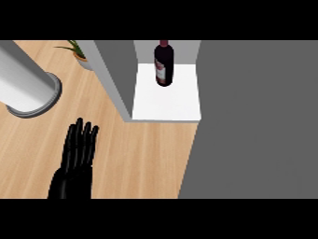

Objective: Pick up the wine, place it into the cabinet and close the cabinet

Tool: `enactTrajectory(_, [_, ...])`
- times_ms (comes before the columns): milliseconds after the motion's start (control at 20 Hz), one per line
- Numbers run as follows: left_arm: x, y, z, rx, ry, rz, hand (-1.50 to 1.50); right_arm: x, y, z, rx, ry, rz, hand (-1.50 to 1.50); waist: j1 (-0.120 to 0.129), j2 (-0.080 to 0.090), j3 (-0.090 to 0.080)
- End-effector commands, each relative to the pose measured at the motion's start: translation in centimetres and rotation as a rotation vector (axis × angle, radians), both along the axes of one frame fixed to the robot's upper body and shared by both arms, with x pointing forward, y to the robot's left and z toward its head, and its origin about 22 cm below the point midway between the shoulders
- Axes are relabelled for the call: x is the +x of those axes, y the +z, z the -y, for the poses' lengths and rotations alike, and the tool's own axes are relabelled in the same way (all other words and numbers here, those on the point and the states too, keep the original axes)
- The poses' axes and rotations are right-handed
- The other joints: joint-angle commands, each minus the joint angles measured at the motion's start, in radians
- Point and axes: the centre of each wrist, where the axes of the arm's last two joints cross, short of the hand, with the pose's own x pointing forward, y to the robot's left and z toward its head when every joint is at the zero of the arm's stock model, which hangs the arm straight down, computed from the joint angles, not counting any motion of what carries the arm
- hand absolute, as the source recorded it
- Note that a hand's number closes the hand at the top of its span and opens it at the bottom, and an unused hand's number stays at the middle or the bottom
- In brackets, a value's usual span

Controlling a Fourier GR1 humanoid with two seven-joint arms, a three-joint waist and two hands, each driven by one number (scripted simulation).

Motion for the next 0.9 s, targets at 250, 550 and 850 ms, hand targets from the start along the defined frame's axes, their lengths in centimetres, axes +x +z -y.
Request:
enactTrajectory(250, [-3.0,1.2,-4.5,0.014,0.001,0.013,-1.5,-2.1,3.1,-2.8,0.096,0.166,0.041,1.5,0.022,0.001,-0.004])
enactTrajectory(550, [-3.7,1.4,-7.3,-0.001,0.045,0.006,-1.5,-1.5,2.6,-5.9,0.124,0.209,-0.031,1.5,0.022,-0.002,-0.004])
enactTrajectory(850, [-4.0,2.5,-10.7,0.003,0.04,0.003,-1.5,-0.8,3.1,-9.5,0.14,0.227,-0.039,1.5,0.036,-0.003,-0.006])
